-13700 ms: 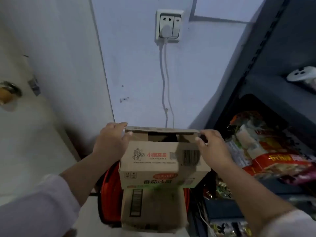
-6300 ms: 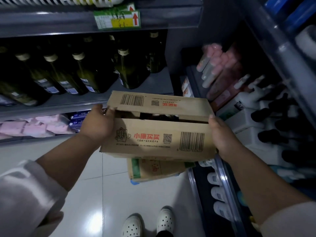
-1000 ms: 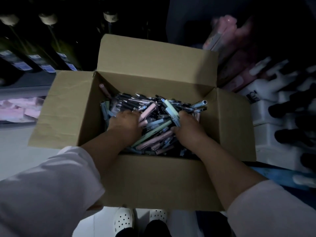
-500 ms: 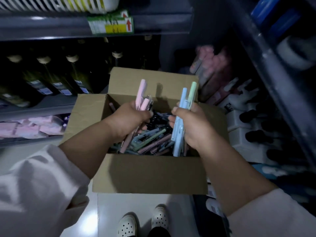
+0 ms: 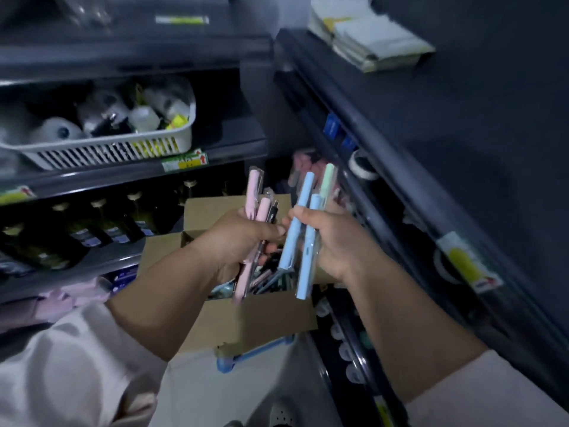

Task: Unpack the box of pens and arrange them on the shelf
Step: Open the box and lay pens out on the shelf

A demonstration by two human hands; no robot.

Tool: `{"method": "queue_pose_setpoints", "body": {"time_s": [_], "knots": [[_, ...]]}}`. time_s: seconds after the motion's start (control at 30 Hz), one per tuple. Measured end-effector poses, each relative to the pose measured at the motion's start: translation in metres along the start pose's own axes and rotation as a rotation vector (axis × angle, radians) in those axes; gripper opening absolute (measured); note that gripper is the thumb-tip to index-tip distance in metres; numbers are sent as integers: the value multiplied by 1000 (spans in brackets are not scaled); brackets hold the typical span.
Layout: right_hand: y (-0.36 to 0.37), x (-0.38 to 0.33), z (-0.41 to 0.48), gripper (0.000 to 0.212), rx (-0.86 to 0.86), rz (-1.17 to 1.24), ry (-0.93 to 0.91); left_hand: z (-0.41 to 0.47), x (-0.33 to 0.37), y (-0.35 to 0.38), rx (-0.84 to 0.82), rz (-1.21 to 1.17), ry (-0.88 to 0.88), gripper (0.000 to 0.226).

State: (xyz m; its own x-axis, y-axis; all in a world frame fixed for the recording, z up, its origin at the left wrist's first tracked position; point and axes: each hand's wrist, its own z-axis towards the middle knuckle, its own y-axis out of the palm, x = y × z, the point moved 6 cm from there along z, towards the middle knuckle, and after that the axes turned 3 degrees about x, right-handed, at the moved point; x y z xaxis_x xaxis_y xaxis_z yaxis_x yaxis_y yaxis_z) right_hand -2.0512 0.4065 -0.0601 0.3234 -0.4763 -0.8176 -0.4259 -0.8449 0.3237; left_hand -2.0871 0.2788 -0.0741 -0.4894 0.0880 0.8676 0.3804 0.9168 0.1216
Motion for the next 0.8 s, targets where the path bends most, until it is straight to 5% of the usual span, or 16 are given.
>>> {"method": "queue_pose_setpoints", "body": {"time_s": [0.33, 0.63, 0.8], "knots": [[-26, -77, -99, 42, 58, 192, -163, -87, 59, 69, -186, 134, 73, 23], [-89, -107, -163, 25, 239, 282, -282, -115, 92, 121, -146, 11, 146, 17], [-153, -113, -202, 14, 446, 292, -343, -118, 85, 161, -230, 181, 173, 25]]}}
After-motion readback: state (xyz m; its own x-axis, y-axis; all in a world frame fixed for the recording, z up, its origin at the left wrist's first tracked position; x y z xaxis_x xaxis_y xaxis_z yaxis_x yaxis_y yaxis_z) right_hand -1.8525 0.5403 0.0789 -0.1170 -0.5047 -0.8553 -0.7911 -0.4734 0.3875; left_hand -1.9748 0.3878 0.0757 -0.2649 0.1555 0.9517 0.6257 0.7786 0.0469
